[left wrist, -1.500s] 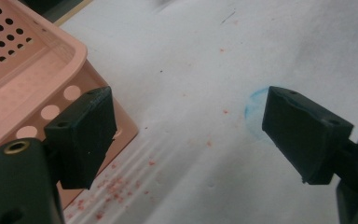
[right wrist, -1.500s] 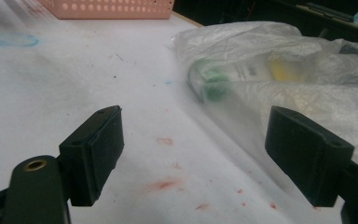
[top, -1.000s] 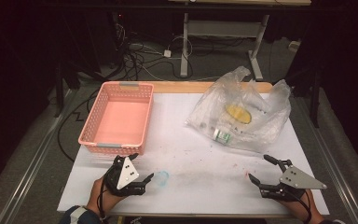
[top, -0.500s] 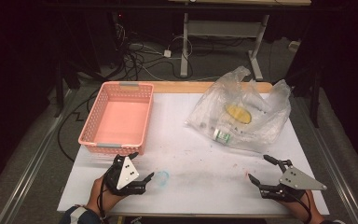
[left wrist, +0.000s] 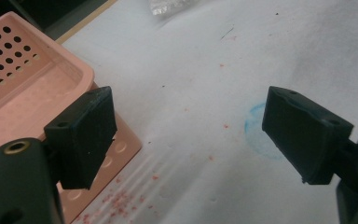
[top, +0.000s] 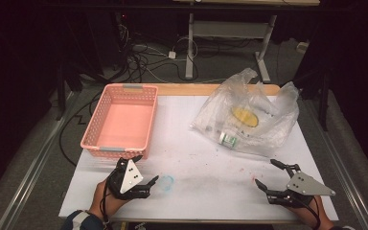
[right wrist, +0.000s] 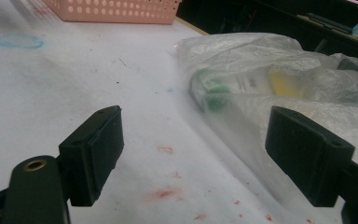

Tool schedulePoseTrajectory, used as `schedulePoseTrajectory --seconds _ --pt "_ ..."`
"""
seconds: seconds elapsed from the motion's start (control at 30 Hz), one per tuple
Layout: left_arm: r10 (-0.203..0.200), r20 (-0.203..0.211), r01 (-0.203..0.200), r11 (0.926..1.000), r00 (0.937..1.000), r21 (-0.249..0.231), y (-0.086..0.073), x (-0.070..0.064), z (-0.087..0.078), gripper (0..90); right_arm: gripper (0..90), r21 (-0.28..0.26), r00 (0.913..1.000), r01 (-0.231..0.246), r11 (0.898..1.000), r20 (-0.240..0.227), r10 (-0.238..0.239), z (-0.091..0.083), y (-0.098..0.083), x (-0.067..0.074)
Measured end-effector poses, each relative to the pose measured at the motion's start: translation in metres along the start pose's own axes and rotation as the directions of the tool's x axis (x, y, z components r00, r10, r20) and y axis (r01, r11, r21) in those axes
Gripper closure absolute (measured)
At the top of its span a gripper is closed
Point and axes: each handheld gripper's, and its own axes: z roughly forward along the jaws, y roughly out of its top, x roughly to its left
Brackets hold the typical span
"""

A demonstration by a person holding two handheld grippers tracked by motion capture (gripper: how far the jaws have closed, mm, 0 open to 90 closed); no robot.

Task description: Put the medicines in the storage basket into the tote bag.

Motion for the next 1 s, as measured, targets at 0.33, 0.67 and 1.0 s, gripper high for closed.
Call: schedulePoseTrajectory --seconds 0.33,0.67,1.0 --pt "0.013 0.003 -0.013 0.9999 0.9999 -0.010 0.0003 -0.0028 -0.0022 17.0 20.1 -0.009 1.0000 0.006 1.000 0.006 -0.006 -0.0021 0.0025 0.0011" --pt "0.013 0.001 -0.013 0.9999 0.9999 -0.011 0.0006 -0.0027 -0.0017 17.0 20.3 -0.004 0.9999 0.013 1.000 0.004 -0.013 -0.0008 0.0030 0.0023" --pt "0.014 0.004 -0.014 0.9999 0.9999 -0.003 0.0000 0.0001 0.0018 17.0 20.3 -0.002 0.9999 0.011 1.000 0.009 -0.011 0.0007 0.0031 -0.0002"
